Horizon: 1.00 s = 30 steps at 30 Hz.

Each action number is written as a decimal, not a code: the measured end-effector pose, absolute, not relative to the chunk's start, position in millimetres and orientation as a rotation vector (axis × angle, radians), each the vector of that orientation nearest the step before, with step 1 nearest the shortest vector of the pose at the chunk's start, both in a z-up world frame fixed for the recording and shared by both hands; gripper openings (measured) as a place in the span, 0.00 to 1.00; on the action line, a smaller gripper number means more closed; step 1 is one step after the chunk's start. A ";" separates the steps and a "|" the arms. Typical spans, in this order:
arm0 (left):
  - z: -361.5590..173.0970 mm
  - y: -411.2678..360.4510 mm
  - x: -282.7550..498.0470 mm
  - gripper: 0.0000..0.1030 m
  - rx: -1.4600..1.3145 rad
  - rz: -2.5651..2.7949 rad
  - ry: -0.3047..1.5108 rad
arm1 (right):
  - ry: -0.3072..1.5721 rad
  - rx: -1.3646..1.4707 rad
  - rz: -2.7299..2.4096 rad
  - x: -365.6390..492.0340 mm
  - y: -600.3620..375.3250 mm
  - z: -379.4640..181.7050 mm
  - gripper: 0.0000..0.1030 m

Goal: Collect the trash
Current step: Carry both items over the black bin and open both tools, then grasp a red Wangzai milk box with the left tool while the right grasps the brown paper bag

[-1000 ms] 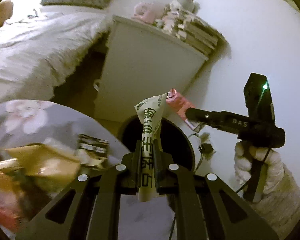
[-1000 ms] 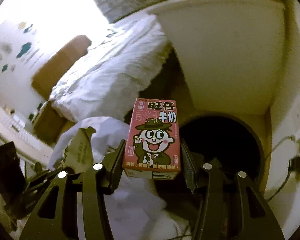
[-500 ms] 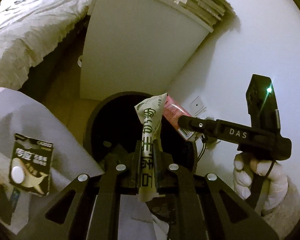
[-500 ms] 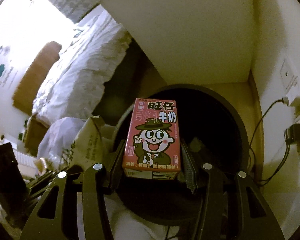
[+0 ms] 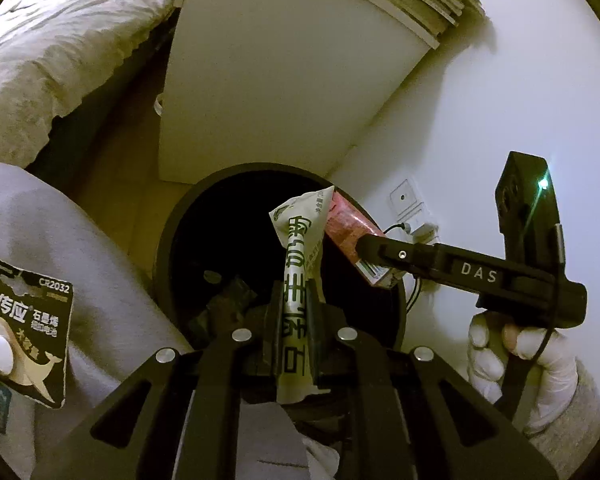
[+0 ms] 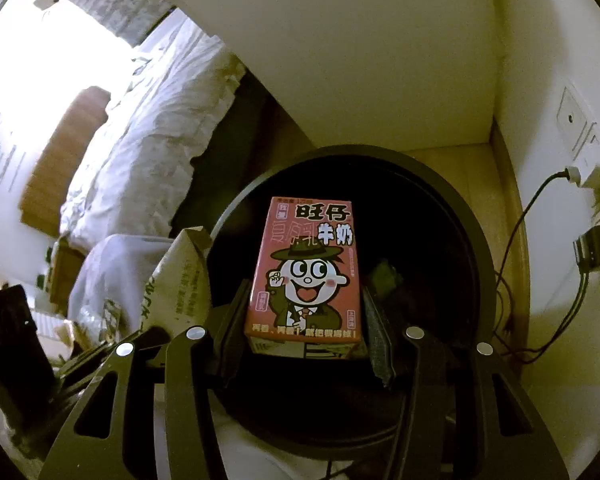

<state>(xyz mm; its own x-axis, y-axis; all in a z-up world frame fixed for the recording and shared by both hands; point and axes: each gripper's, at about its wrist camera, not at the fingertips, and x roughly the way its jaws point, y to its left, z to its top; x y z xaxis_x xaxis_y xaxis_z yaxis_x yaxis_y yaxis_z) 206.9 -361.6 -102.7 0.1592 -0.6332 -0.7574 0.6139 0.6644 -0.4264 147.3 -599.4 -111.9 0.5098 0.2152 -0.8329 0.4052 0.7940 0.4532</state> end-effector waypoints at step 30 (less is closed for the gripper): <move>-41.6 -250.4 165.2 0.77 -0.095 -0.763 0.906 | 1.040 0.507 0.061 156.1 -504.5 -34.9 0.67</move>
